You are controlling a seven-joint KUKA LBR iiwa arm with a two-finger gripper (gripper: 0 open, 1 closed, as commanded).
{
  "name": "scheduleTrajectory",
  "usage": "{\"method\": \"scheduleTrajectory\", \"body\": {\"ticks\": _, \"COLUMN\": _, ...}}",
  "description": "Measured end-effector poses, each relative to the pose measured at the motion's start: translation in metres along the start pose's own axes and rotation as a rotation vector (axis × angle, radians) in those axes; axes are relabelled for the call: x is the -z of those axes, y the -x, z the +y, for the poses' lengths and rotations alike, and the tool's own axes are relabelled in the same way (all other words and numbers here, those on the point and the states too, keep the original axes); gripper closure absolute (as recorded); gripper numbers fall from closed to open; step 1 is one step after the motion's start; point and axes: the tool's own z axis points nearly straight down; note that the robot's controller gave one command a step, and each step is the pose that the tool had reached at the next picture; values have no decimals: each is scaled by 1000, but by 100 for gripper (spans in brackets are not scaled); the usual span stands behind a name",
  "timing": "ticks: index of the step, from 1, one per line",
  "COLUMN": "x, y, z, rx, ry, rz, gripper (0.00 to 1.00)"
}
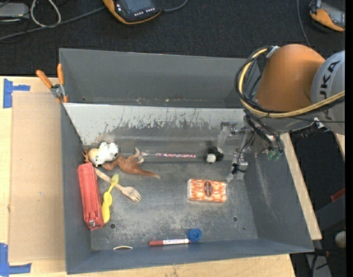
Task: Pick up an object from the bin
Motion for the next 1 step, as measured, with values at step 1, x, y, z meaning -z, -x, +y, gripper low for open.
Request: {"method": "scheduleTrajectory", "body": {"ticks": 1, "x": 4, "y": 2, "z": 0, "rx": 1, "ry": -1, "rz": -7, "gripper": 0}}
